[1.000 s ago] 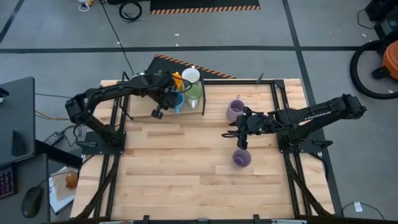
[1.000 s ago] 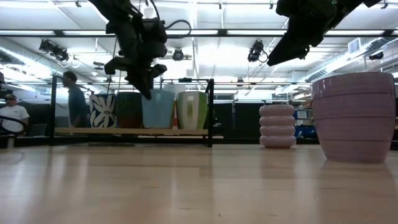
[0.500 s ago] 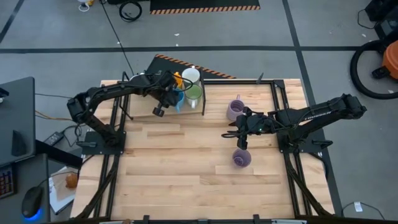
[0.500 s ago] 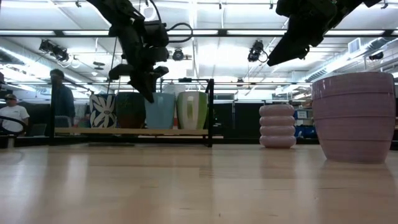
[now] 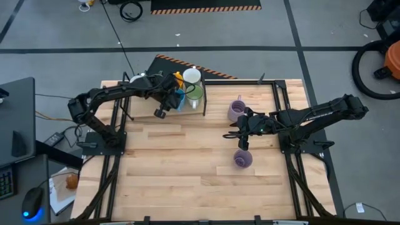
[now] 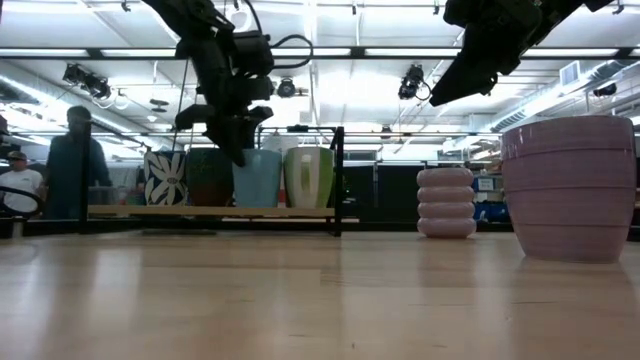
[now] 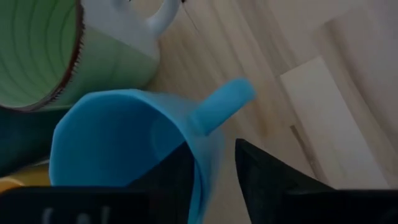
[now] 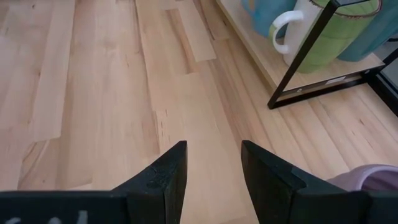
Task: Place coffee mugs
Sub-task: Put the blue mug on the shelf, then put the purple mug on the shelf
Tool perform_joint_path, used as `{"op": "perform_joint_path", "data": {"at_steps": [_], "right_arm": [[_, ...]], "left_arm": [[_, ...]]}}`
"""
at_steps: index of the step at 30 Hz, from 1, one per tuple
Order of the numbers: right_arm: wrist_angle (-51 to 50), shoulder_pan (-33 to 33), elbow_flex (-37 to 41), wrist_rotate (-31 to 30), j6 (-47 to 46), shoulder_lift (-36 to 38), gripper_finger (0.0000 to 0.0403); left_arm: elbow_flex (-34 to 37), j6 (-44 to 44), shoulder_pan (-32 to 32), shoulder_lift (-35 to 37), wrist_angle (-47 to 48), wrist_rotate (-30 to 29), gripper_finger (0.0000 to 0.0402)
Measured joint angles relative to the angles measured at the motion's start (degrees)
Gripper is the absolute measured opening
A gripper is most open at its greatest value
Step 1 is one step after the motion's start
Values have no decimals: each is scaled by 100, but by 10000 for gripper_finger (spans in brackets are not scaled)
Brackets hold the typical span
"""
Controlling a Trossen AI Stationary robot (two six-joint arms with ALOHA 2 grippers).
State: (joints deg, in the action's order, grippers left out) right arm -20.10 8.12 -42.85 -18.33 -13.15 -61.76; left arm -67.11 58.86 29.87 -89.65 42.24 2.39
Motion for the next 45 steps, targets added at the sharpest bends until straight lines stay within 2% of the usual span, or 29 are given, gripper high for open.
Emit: {"op": "perform_joint_path", "data": {"at_steps": [11,18,22,27,33,38,45], "right_arm": [[42,-1,0,0,9,0,158],[-33,-59,0,0,24,0,158],[-31,-108,0,0,24,0,158],[-33,-125,0,-2,94,0,158],[31,-198,0,-2,220,0,158],[37,-232,0,67,221,2,158],[5,-232,-2,92,236,2,158]], "left_arm": [[3,-276,-28,217,20,-66,144],[4,-498,-36,642,-2,-163,144],[0,-1269,-122,804,-70,-157,144],[0,-2899,-423,775,-80,-110,144],[-2,-3129,-982,634,182,-116,144],[2,-3602,-1226,467,434,-481,144],[2,-4452,-1587,329,25,-615,143]]}}
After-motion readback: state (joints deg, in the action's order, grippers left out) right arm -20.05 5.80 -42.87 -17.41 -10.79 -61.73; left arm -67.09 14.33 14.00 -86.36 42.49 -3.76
